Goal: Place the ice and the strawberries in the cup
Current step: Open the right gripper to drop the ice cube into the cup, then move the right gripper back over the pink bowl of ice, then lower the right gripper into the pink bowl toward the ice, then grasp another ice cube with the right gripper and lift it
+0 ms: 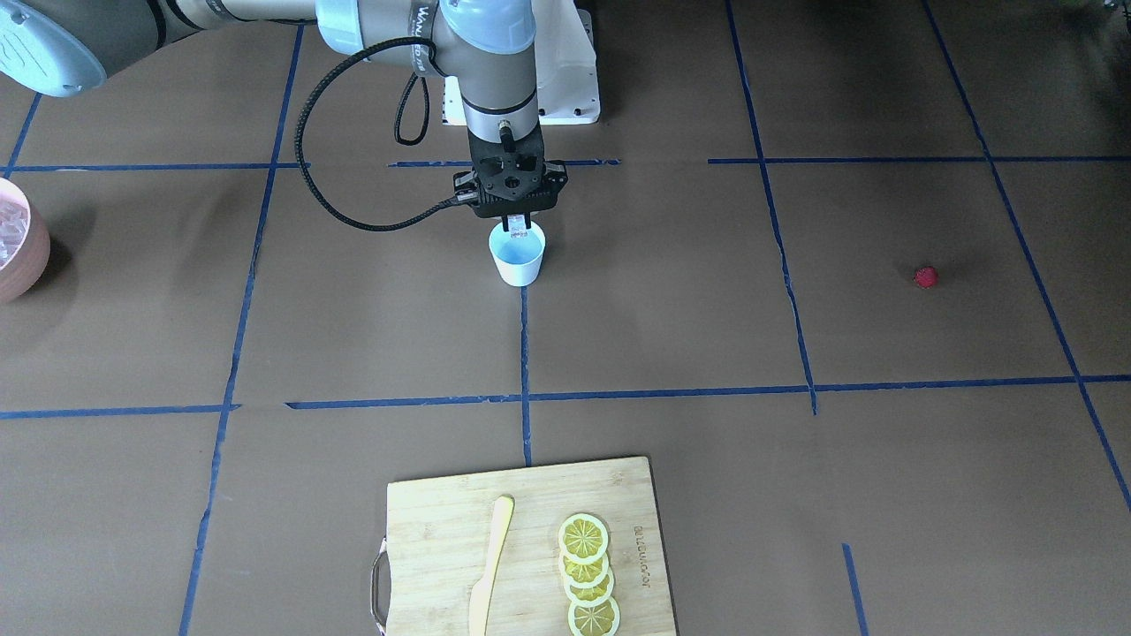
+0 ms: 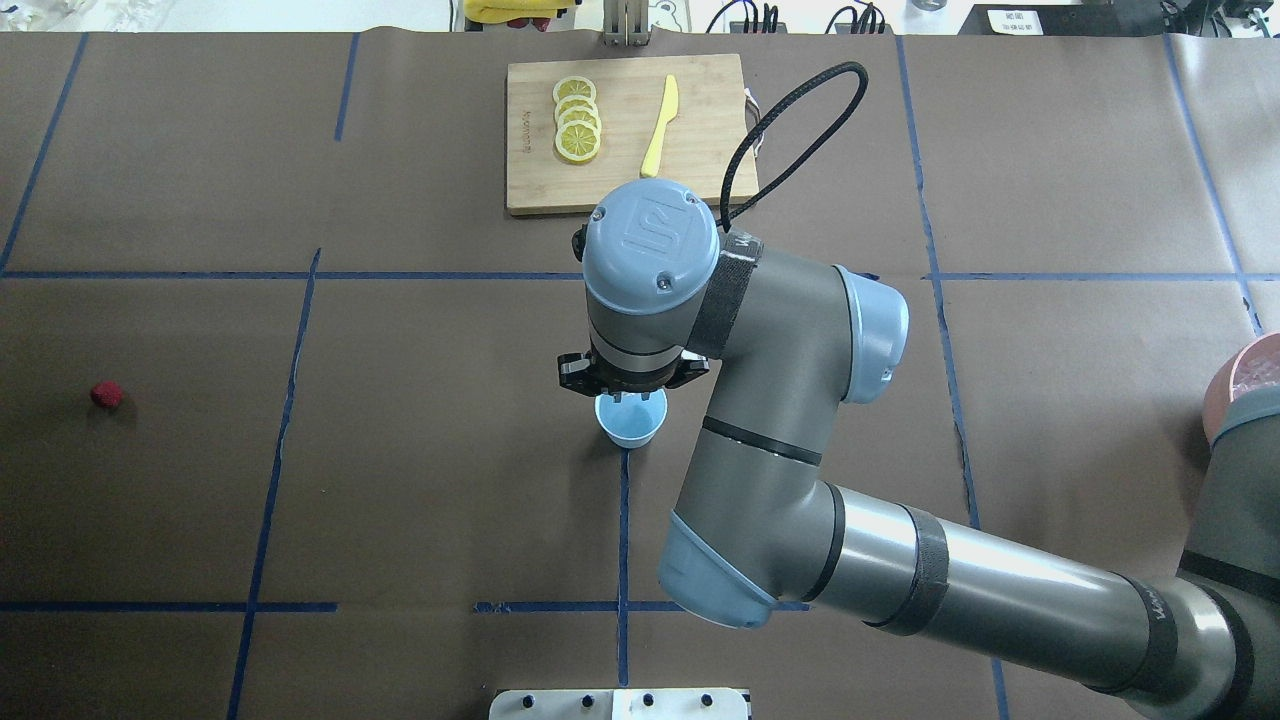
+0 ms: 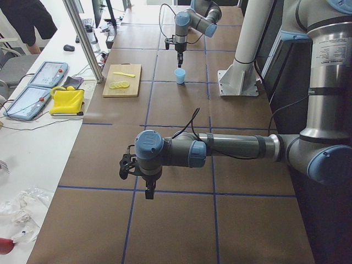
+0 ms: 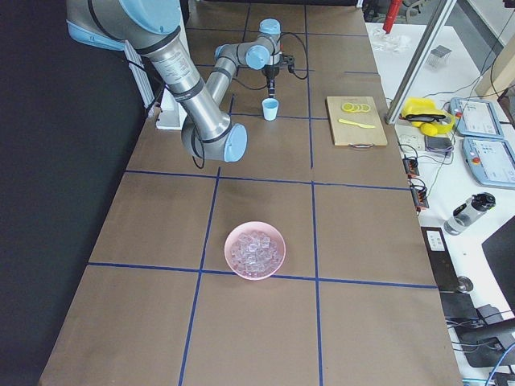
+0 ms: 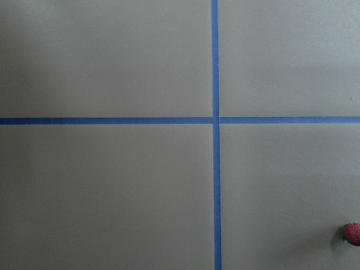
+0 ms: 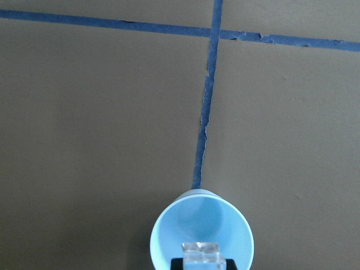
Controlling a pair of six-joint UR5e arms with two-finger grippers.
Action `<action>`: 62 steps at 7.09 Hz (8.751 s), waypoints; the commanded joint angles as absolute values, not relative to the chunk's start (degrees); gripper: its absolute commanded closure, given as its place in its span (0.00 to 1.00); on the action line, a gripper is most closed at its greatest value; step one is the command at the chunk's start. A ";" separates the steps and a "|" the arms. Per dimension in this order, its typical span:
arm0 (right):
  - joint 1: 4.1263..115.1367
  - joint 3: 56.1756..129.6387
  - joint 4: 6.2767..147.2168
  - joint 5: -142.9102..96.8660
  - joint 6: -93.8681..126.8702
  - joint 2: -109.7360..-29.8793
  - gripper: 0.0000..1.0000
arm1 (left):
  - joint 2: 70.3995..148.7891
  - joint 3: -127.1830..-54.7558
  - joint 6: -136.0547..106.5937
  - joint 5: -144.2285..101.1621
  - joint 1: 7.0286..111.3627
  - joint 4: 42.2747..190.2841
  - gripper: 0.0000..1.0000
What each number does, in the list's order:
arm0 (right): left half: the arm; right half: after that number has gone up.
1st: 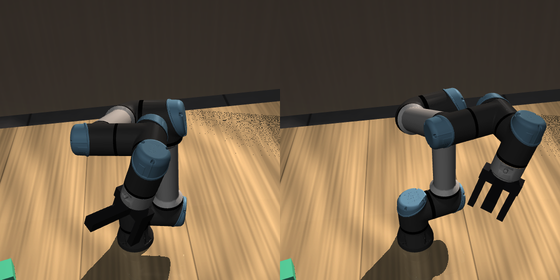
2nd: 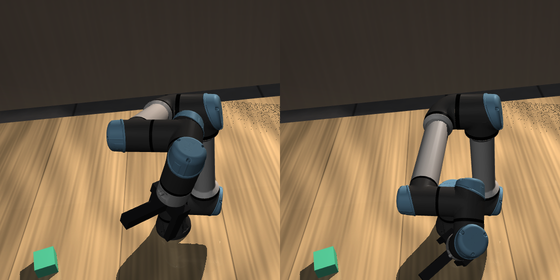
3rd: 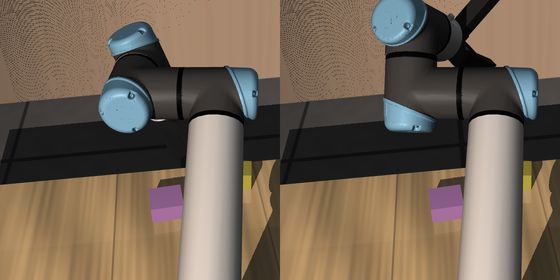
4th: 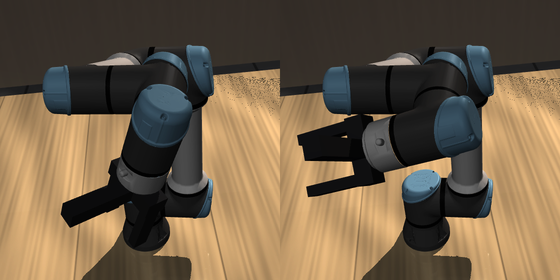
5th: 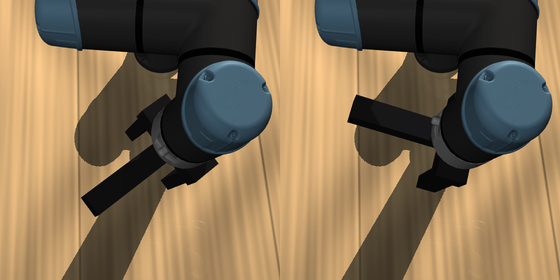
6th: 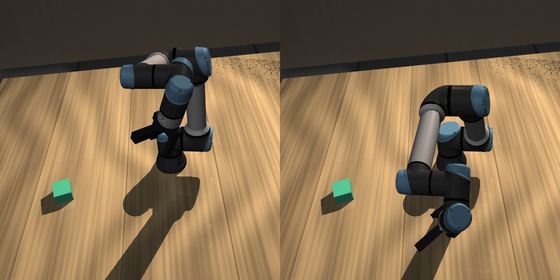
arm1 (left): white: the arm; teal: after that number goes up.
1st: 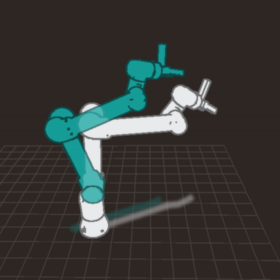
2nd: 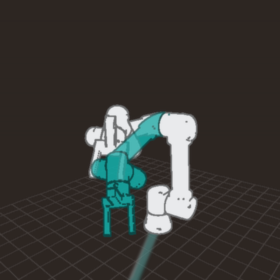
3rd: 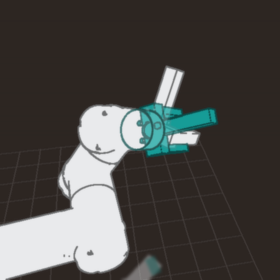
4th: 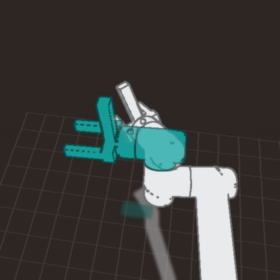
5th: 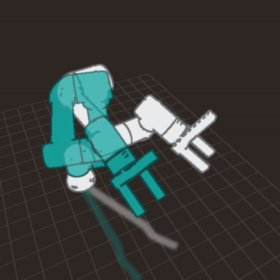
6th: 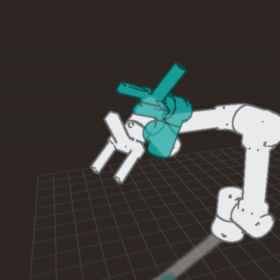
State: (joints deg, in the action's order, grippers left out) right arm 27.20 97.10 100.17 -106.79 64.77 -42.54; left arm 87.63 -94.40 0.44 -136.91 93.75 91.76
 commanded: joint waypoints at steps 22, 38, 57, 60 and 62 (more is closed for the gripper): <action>75.06 107.59 87.63 -129.29 -3.95 -101.51 0.07 | 87.45 -98.53 -2.37 -137.02 93.60 92.28 0.00; 71.99 100.55 87.19 -126.65 -7.82 -101.51 0.46 | 86.84 -98.96 -2.37 -137.11 93.60 92.29 0.00; 71.19 99.23 87.36 -126.65 -11.06 -101.78 0.98 | 86.31 -100.90 -2.46 -139.66 93.60 91.50 0.00; 71.71 104.55 89.28 -126.74 -11.07 -103.09 1.00 | 86.22 -101.07 -2.46 -140.54 93.60 91.49 0.00; 76.09 115.88 99.54 -126.48 -11.16 -102.92 1.00 | 85.52 -101.86 -2.46 -140.54 93.60 91.49 0.00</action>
State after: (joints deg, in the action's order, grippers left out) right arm 73.76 109.93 94.39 -126.59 -11.09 -103.05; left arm 86.03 -101.32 -2.46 -140.49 93.60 91.49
